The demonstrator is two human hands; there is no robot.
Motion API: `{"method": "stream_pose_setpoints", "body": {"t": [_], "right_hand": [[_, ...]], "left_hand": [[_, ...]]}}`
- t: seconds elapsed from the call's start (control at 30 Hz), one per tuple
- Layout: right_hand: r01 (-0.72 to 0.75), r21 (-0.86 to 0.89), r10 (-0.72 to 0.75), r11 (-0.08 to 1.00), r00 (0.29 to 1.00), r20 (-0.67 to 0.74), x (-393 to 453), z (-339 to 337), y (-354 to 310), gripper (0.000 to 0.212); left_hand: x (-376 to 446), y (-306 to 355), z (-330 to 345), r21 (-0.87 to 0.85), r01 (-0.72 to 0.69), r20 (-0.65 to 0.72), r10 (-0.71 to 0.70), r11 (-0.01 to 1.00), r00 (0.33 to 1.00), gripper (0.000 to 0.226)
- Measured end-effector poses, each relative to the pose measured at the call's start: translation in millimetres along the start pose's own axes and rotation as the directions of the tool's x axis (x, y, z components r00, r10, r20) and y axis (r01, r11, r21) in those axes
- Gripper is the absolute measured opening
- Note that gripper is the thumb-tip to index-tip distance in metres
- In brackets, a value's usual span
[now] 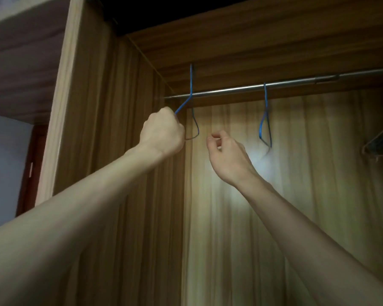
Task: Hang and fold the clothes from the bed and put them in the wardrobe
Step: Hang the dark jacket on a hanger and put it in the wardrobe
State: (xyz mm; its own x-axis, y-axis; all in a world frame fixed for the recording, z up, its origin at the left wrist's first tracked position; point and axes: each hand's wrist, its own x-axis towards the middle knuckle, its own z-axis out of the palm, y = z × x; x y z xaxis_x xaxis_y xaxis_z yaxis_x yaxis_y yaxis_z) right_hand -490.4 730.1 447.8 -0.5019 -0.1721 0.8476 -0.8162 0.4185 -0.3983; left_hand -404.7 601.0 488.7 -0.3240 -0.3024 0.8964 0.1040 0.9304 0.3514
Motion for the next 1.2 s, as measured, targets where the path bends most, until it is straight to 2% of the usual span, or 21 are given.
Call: {"method": "stream_pose_setpoints", "body": {"t": [0.17, 0.23, 0.33, 0.43, 0.53, 0.6, 0.7, 0.8, 0.9, 1.07, 1.2], "right_hand": [[-0.114, 0.340, 0.092, 0.933, 0.992, 0.081, -20.0, 21.8, -3.3, 0.045], [-0.213, 0.479, 0.137, 0.852, 0.973, 0.188, -31.7, 31.4, -2.9, 0.045], [-0.333, 0.574, 0.165, 0.748, 0.931, 0.325, -50.0, 48.4, 1.7, 0.039], [-0.460, 0.602, 0.191, 0.653, 0.869, 0.456, -77.7, 56.0, 6.1, 0.021], [-0.532, 0.569, 0.231, 0.627, 0.825, 0.516, -112.9, 64.0, 19.5, 0.019], [-0.550, 0.563, 0.266, 0.617, 0.819, 0.508, -138.3, 69.7, 31.1, 0.019], [-0.533, 0.575, 0.300, 0.621, 0.839, 0.453, -185.5, 77.1, 51.9, 0.019], [-0.565, 0.582, 0.310, 0.585, 0.819, 0.483, -232.9, 76.0, 62.9, 0.018], [-0.540, 0.557, 0.279, 0.631, 0.828, 0.486, -267.9, 74.7, 66.6, 0.019], [-0.349, 0.445, 0.120, 0.825, 0.877, 0.466, -322.9, 56.1, 65.2, 0.020], [-0.304, 0.383, 0.063, 0.872, 0.847, 0.528, -370.3, 35.6, 51.8, 0.018]], "left_hand": [[-69.8, -12.0, 2.2, 0.071, 0.044, 0.034, -0.047, 0.996, 0.998, 0.022], [-105.3, -11.4, 8.2, 0.123, 0.043, 0.060, -0.051, 0.991, 0.997, 0.018], [-156.8, -9.7, 15.9, 0.199, 0.053, 0.121, -0.078, 0.979, 0.990, 0.009], [-200.9, -7.8, 18.9, 0.219, 0.130, 0.193, -0.173, 0.967, 0.966, 0.007], [-239.5, -10.1, 9.0, 0.126, 0.209, 0.273, -0.237, 0.970, 0.932, 0.026], [-261.3, -17.1, -4.5, 0.067, 0.270, 0.312, -0.277, 0.961, 0.909, 0.037], [-289.1, -44.1, -25.2, 0.154, 0.197, 0.313, -0.236, 0.968, 0.920, 0.042], [-316.1, -74.7, -44.0, 0.314, 0.086, 0.340, -0.196, 0.946, 0.920, 0.045], [-343.2, -97.2, -64.4, 0.402, 0.038, 0.358, -0.196, 0.915, 0.913, 0.045], [-390.7, -121.1, -109.6, 0.518, 0.058, 0.336, -0.265, 0.853, 0.904, 0.045], [-433.9, -131.0, -157.3, 0.602, 0.107, 0.318, -0.360, 0.791, 0.877, 0.055]]}}
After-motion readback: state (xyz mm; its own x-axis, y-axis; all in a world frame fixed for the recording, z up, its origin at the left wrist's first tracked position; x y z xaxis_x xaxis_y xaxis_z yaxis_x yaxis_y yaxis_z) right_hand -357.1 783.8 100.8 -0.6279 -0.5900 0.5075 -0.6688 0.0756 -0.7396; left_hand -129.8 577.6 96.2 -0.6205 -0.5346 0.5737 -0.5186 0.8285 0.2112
